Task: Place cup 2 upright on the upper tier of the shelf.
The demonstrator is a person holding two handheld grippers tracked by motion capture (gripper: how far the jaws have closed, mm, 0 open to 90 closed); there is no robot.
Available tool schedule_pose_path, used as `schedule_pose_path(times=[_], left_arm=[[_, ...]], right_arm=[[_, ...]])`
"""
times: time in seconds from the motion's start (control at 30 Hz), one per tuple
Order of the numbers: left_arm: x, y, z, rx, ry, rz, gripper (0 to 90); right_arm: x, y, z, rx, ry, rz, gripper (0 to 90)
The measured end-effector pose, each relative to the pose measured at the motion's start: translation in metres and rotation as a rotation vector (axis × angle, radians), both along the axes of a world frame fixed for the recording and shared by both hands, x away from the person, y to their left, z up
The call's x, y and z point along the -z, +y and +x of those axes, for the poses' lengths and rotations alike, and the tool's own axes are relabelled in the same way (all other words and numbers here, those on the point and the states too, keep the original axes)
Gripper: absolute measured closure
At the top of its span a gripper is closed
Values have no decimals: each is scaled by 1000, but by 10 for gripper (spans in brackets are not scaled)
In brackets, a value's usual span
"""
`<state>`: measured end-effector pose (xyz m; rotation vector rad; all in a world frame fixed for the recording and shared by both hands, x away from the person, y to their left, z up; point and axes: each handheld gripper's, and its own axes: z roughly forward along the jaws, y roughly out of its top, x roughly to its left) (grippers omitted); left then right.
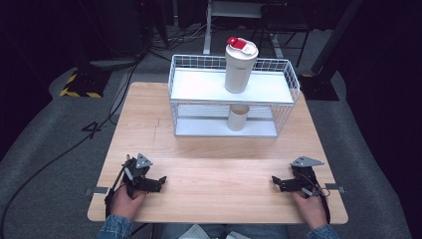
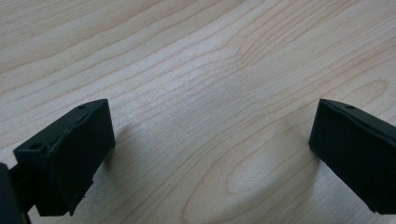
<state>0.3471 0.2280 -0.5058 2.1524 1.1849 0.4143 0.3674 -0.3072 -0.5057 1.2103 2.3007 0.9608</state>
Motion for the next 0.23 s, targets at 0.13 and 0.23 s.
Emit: schedule_pose_path(times=[0.13,0.23], left_arm=[[0,0,0,1,2,1,6],[0,0,0,2,2,1,6]], right_arm=[[0,0,0,12,2,-2,13],[0,1,0,15,4,-3,11]])
